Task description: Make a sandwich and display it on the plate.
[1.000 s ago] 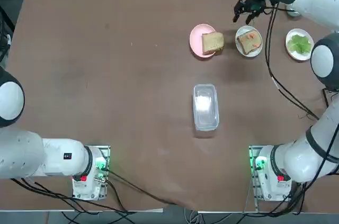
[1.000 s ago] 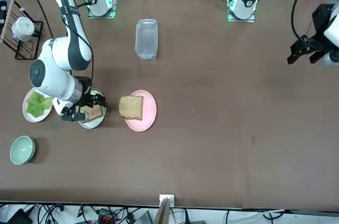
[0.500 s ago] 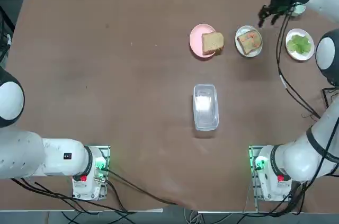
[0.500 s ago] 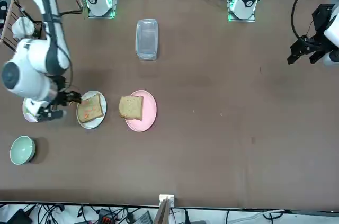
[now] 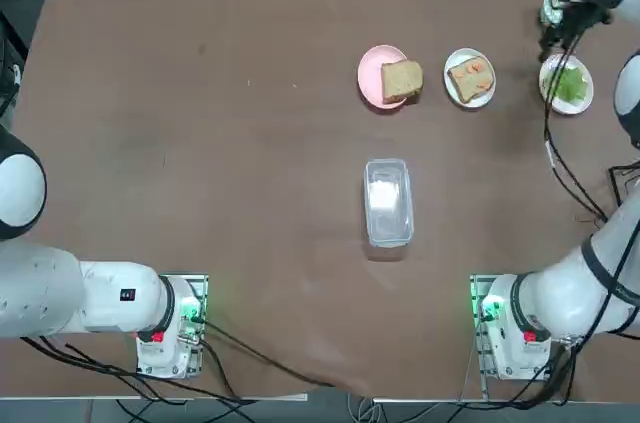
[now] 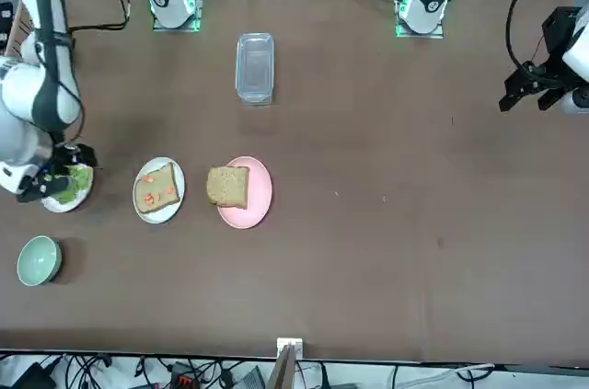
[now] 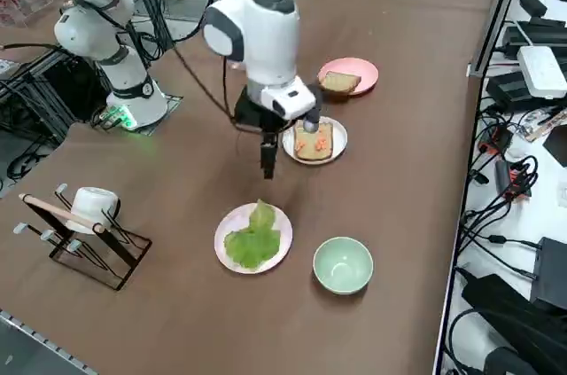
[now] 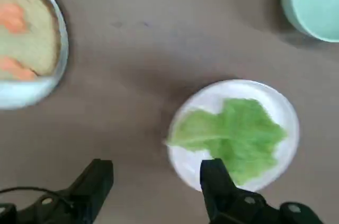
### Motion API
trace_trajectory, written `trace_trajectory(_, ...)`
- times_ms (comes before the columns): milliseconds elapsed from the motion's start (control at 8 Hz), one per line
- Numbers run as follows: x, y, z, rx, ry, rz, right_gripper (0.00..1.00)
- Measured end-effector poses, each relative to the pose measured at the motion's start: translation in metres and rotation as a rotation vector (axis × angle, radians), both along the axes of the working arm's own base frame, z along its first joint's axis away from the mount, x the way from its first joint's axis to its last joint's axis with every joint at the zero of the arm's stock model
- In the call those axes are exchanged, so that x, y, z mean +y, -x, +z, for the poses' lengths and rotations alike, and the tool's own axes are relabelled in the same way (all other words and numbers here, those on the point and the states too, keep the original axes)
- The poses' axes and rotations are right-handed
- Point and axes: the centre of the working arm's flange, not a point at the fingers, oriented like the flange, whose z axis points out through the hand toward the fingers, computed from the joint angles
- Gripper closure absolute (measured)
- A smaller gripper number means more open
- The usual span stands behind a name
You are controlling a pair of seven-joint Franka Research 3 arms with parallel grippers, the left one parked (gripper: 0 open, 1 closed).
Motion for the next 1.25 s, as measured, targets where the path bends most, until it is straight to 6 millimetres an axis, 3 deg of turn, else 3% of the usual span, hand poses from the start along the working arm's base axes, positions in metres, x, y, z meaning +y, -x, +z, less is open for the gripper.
trace_trajectory(250, -0.051, 0.011, -0.023, -0.026, 0.023, 0.095, 0.00)
trace_trajectory(500, -0.077, 0.018, -0.048, -0.026, 0.043, 0.140, 0.00)
trace_trajectory(875, -0.089, 0.022, -0.061, -0.024, 0.054, 0.173, 0.01)
trace_trajectory(1250, -0.096, 0.024, -0.086, -0.012, 0.068, 0.180, 0.03)
